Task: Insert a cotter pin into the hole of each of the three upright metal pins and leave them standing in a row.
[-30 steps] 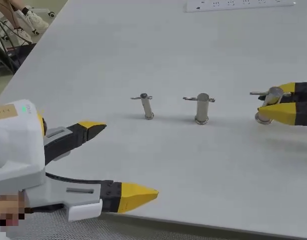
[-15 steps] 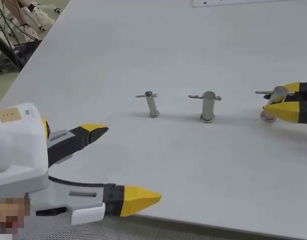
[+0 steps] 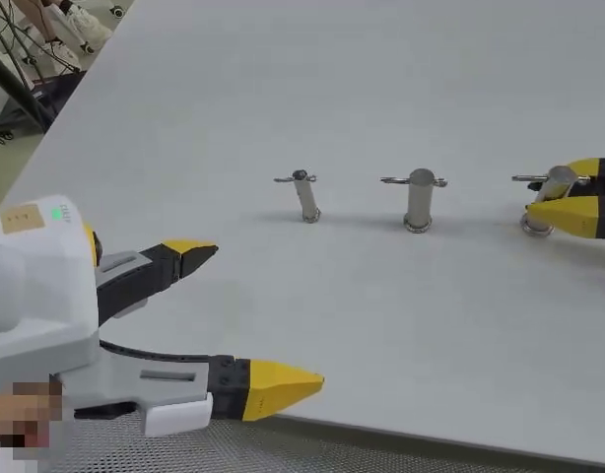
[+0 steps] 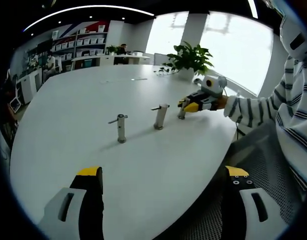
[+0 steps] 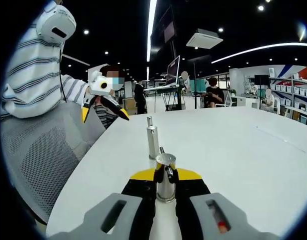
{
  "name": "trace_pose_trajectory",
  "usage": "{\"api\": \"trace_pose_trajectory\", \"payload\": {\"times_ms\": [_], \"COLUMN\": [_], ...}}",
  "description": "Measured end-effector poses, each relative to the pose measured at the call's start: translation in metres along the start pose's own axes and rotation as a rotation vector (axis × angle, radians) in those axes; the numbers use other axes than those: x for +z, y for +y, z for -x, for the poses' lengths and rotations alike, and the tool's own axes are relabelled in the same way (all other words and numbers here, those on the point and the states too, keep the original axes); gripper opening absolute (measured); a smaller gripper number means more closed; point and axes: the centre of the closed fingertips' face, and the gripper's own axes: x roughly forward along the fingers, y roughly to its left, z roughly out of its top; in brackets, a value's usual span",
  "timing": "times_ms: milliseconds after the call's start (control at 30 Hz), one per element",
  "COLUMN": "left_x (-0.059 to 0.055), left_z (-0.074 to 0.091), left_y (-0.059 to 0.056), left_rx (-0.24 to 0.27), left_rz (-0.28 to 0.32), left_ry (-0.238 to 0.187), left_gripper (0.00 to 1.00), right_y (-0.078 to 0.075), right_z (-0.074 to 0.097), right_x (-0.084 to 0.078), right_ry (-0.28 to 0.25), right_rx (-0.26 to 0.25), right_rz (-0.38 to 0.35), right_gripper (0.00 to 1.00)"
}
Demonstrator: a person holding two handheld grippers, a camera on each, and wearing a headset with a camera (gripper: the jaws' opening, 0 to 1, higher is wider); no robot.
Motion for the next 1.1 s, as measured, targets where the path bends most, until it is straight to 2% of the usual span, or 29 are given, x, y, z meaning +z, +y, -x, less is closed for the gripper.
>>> {"api": "trace_pose_trajectory", "payload": {"times_ms": [267, 400, 467, 567, 667, 800, 833, 867, 900, 967, 1100], "left_x": [-0.002, 0.000, 0.001, 0.004, 0.011, 0.020, 0.022, 0.024, 0.025, 0.029, 0.032], "left_z": [-0.001, -0.002, -0.002, -0.001, 0.001, 0.003, 0.003, 0.003, 0.003, 0.003, 0.003], "left_y": [-0.002, -0.004, -0.004, -0.003, -0.001, 0.004, 0.005, 0.006, 0.006, 0.007, 0.008], "left_rx": [-0.009, -0.017, -0.020, -0.022, -0.020, -0.012, -0.011, -0.014, -0.014, -0.017, -0.025], "left_rz": [-0.002, -0.002, 0.002, -0.005, -0.009, -0.011, -0.012, -0.011, -0.011, -0.012, -0.011], "left_ry": [0.009, 0.005, -0.001, -0.012, -0.042, -0.089, -0.098, -0.113, -0.117, -0.143, -0.162], "left_gripper": [0.98, 0.98, 0.98, 0.98, 0.98, 0.98, 0.98, 0.98, 0.98, 0.98, 0.98], "right_y": [0.003, 0.002, 0.002, 0.001, 0.003, 0.006, 0.007, 0.007, 0.008, 0.018, 0.030], "right_z": [0.000, 0.000, 0.000, 0.002, 0.004, 0.011, 0.014, 0.016, 0.018, 0.020, 0.027], "right_x": [0.000, 0.000, 0.002, 0.005, 0.006, 0.012, 0.016, 0.016, 0.018, 0.027, 0.042], "right_ry": [-0.012, -0.006, -0.023, -0.030, -0.013, 0.004, 0.010, 0.025, 0.045, 0.046, 0.028], "right_rx": [0.013, 0.006, -0.008, -0.034, -0.052, -0.112, -0.140, -0.168, -0.200, -0.206, -0.274], "right_rz": [0.027, 0.001, -0.044, -0.032, -0.044, -0.066, -0.078, -0.103, -0.154, -0.122, -0.179], "right_gripper": [0.09, 0.09, 0.12, 0.28, 0.32, 0.42, 0.45, 0.48, 0.56, 0.66, 0.70]}}
